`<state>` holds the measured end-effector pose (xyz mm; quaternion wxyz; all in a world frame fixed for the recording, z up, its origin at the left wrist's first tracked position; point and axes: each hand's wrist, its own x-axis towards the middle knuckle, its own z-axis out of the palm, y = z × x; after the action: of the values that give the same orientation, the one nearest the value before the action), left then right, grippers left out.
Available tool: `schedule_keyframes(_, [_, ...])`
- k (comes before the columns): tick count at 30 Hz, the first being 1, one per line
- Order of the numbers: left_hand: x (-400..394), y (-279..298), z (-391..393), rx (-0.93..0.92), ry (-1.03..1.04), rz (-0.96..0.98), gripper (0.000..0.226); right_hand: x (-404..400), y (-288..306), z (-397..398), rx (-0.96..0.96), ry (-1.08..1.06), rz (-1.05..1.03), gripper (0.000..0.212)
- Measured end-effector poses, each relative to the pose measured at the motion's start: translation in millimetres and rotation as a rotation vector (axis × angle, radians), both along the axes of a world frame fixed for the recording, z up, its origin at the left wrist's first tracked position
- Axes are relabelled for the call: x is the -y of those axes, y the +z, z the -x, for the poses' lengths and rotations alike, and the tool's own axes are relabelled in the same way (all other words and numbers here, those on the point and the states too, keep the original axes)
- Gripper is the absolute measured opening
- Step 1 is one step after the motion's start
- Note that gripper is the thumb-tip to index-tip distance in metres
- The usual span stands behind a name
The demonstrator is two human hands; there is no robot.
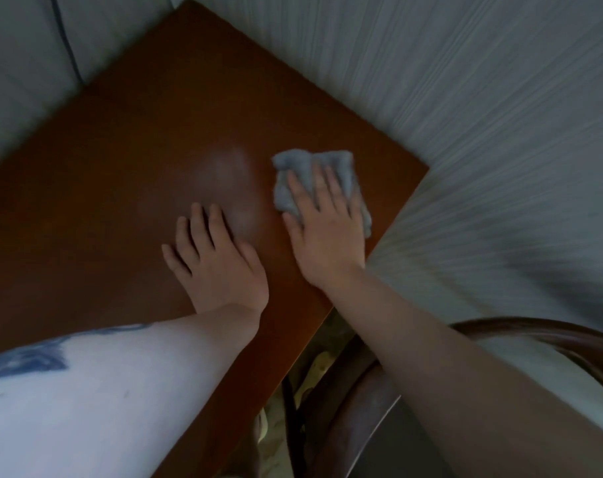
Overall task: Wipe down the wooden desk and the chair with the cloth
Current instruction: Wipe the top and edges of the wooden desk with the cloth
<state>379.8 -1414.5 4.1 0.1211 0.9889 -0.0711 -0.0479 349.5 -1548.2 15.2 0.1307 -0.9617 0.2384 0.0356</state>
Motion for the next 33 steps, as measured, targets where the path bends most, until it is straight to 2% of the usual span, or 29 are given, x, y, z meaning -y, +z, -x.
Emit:
schedule_keyframes(2, [0.4,0.8,-0.3,-0.008,-0.004,-0.004,0.058,22.7,1.9,-15.5,-0.006,0.245,-0.003,0.056])
schedule_keyframes(3, [0.4,0.3,-0.5,-0.014,-0.006,-0.007,0.056,40.1,-0.4,-19.8,-0.016,0.236,0.002,0.056])
schedule_keyframes(5, [-0.7,0.8,-0.3,-0.027,-0.006,-0.015,0.055,69.7,-3.9,-15.0,-0.012,-0.055,0.027,0.057])
schedule_keyframes(7, [-1.4,1.1,0.1,-0.026,-0.009,-0.028,0.056,65.2,-7.2,-2.4,-0.005,-0.385,0.057,0.057])
schedule_keyframes(8, [-1.3,1.0,0.0,-0.027,-0.012,-0.033,0.056,49.6,-6.8,1.2,-0.021,-0.445,0.049,0.057])
schedule_keyframes(9, [-1.6,0.2,0.1,-0.028,-0.012,-0.032,0.056,30.1,-4.2,3.1,-0.033,-0.404,0.032,0.058])
schedule_keyframes(10, [-1.5,-0.1,0.0,-0.025,-0.009,-0.024,0.055,12.7,-1.0,3.0,-0.027,-0.264,0.010,0.058])
schedule_keyframes(13, [-0.3,-0.3,-0.1,-0.014,0.002,0.001,0.055,1.1,5.0,8.8,-0.005,0.260,-0.033,0.055])
schedule_keyframes(14, [-0.4,-0.1,-0.1,-0.013,0.006,0.002,0.055,14.7,2.8,10.9,-0.002,0.277,-0.039,0.054])
schedule_keyframes(15, [-0.8,-0.3,-0.4,-0.012,0.004,-0.002,0.055,28.8,-0.5,14.1,0.014,0.176,-0.029,0.054])
schedule_keyframes(18, [-1.2,-1.1,-0.4,-0.011,-0.009,-0.020,0.055,30.1,-7.3,28.3,0.038,-0.350,0.029,0.056])
schedule_keyframes(19, [-1.1,-1.3,-0.4,-0.012,-0.010,-0.020,0.055,13.3,-8.3,28.1,0.031,-0.363,0.044,0.056])
schedule_keyframes(20, [-0.7,-1.6,-0.6,-0.011,-0.009,-0.018,0.055,-5.6,-6.9,25.8,0.036,-0.255,0.041,0.057])
schedule_keyframes(23, [-0.5,-2.8,-1.1,-0.001,0.001,-0.006,0.055,-23.8,0.1,12.3,0.037,0.321,-0.030,0.054])
schedule_keyframes(24, [-0.8,-2.8,-1.2,-0.006,0.001,-0.006,0.055,-11.5,0.9,5.6,0.013,0.389,-0.036,0.053])
schedule_keyframes(25, [-1.2,-2.5,-1.3,-0.012,-0.002,-0.007,0.054,3.4,0.2,1.0,-0.009,0.352,-0.035,0.054])
schedule_keyframes(27, [-1.7,-1.2,-1.3,-0.016,-0.007,-0.011,0.055,29.4,-5.9,3.5,-0.012,0.027,-0.008,0.055])
schedule_keyframes(29, [-2.1,-0.8,-0.7,-0.015,-0.011,-0.017,0.055,23.0,-9.1,19.4,0.014,-0.268,0.053,0.057])
schedule_keyframes(30, [-1.9,-1.7,-0.4,-0.011,-0.012,-0.019,0.055,6.5,-9.0,27.4,0.018,-0.303,0.076,0.058])
schedule_keyframes(31, [-1.9,-2.5,0.0,-0.003,-0.009,-0.016,0.055,-14.6,-8.8,34.5,0.013,-0.238,0.084,0.059])
schedule_keyframes(33, [-1.5,-2.2,-0.5,0.018,0.009,0.017,0.055,-49.0,-6.9,41.8,0.029,0.062,0.047,0.058])
